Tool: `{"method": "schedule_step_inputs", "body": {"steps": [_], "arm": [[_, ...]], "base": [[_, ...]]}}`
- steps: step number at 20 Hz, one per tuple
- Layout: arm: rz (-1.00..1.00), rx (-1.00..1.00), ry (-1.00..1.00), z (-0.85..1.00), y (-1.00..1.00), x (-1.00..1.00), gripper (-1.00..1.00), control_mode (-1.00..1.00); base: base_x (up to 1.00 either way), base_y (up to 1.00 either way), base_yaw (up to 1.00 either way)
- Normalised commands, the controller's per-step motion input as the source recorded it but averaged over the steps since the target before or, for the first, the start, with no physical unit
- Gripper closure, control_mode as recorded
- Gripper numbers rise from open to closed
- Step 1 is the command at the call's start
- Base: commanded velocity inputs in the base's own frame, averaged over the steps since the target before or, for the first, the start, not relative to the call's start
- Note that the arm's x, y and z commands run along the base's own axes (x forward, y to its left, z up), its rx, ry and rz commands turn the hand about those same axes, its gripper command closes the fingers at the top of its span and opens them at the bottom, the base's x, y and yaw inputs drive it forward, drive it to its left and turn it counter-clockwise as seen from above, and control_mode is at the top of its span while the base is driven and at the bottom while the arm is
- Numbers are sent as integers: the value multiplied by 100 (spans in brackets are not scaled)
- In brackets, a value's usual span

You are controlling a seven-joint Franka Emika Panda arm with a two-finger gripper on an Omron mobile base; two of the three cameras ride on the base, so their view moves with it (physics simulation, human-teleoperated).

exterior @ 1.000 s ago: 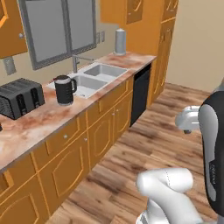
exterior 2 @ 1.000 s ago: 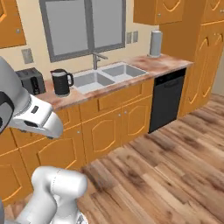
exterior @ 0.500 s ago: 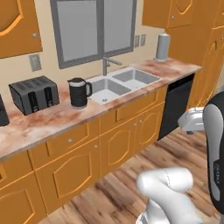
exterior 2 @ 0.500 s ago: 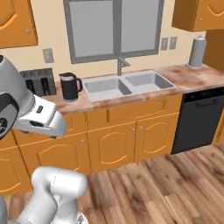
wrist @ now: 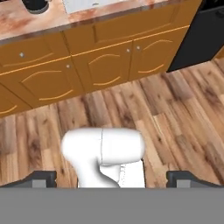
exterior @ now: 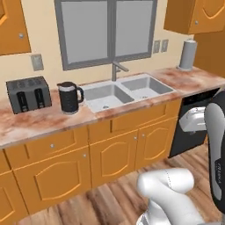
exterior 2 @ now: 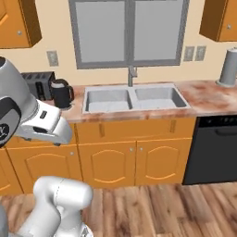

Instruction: Navigate to the dishwasher.

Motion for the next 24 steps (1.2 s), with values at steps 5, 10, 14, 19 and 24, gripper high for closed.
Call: {"method": "schedule_step_inputs", "body": {"steps": [5,10,14,19,24], "arm": [[0,0,0,0,0,0,-100,100],[0,0,0,0,0,0,-100,100],[0,0,0,0,0,0,-100,100],[0,0,0,0,0,0,-100,100],[0,0,0,0,0,0,-100,100]], "base": [[37,-100,42],[29,-100,36],[24,-100,24],[45,-100,5],[70,-100,0]]}}
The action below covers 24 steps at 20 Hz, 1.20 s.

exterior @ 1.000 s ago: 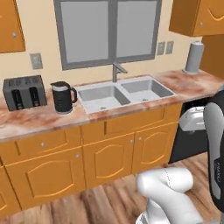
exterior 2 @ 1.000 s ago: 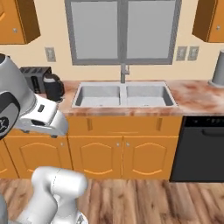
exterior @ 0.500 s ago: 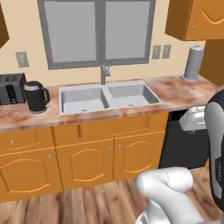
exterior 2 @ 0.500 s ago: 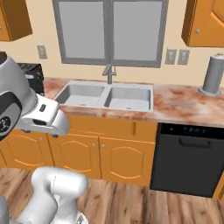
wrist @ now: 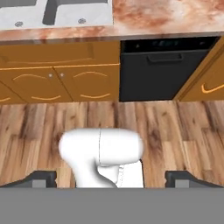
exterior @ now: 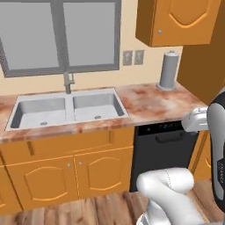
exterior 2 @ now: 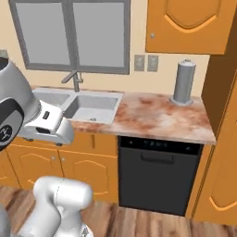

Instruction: Navigate to the dishwasher.

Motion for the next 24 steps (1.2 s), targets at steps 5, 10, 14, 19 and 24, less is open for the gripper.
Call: {"method": "schedule_step_inputs", "body": {"steps": [5,10,14,19,24], "arm": [[0,0,0,0,0,0,-100,100],[0,0,0,0,0,0,-100,100],[0,0,0,0,0,0,-100,100],[0,0,0,0,0,0,-100,100],[0,0,0,0,0,0,-100,100]], "base": [[94,-100,0],[100,-94,3],[88,-72,1],[39,-23,0],[11,0,0]]}}
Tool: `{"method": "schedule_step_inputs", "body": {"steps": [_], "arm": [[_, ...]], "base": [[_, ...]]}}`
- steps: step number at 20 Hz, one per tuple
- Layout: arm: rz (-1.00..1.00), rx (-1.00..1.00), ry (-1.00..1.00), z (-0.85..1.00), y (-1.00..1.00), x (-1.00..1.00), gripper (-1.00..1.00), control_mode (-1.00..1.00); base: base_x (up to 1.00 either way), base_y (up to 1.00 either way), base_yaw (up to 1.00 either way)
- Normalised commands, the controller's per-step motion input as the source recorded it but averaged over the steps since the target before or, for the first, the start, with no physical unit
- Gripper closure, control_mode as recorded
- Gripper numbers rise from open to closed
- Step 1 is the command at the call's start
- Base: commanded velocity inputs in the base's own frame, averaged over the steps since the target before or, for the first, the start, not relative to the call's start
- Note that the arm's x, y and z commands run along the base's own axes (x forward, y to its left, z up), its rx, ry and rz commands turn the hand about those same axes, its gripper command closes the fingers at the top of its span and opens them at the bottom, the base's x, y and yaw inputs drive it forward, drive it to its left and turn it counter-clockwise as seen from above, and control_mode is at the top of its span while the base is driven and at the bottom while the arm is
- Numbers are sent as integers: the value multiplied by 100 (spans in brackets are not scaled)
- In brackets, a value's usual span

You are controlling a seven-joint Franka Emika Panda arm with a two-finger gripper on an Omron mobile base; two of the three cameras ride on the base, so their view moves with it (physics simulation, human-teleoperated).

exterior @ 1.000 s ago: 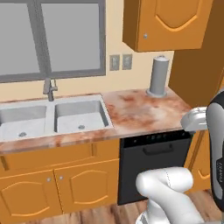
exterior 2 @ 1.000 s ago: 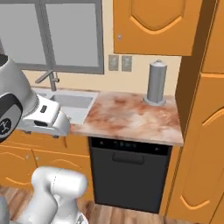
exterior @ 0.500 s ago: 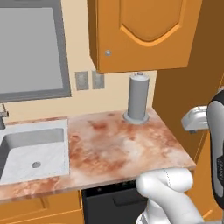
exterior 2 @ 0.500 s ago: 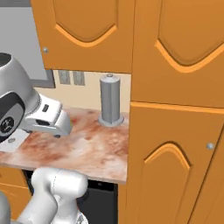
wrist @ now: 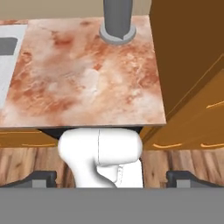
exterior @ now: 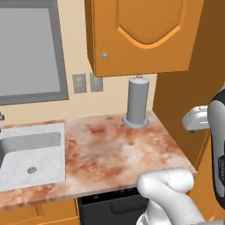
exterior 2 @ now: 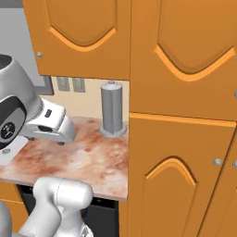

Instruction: Navigate to the dishwasher.

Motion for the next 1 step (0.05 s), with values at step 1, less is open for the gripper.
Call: {"method": "schedule_step_inputs", "body": {"steps": [1], "arm": [[0,0,0,0,0,0,-100,100]], "base": [[3,0,0]]}}
